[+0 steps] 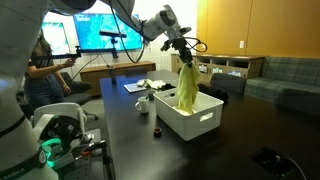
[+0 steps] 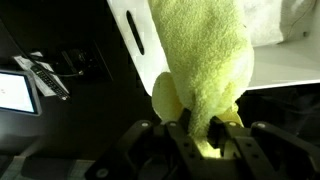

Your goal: Pick up the cloths from the table and put them in the box, then pick up the marker and the seal tape put them in the cup

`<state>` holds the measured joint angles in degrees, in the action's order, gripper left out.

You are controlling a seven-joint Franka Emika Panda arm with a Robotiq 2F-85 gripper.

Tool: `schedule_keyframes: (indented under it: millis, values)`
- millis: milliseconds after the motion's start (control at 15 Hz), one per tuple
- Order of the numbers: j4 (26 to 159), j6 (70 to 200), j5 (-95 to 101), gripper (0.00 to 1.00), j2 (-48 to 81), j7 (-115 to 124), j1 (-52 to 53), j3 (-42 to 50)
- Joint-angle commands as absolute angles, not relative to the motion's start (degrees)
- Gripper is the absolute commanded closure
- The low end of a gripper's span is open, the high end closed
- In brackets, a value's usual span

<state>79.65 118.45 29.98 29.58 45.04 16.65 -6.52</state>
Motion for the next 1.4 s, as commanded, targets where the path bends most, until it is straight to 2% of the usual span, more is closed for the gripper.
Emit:
schedule_keyframes:
  millis: [0, 67, 333, 600, 1333]
  values:
    - [74.7, 118.4, 27.4, 0.62, 33.7, 42.0, 18.4, -3.7]
    - [74.9, 118.4, 27.1, 0.61, 34.0, 41.7, 18.6, -3.3]
    - [80.9, 120.3, 25.3, 0.32, 30.9, 39.7, 18.4, -3.0]
    - [94.2, 127.3, 23.5, 0.01, 23.5, 37.8, 17.4, -4.0]
    - [129.1, 145.4, 16.5, 0.0, 9.5, 40.0, 16.7, -5.0]
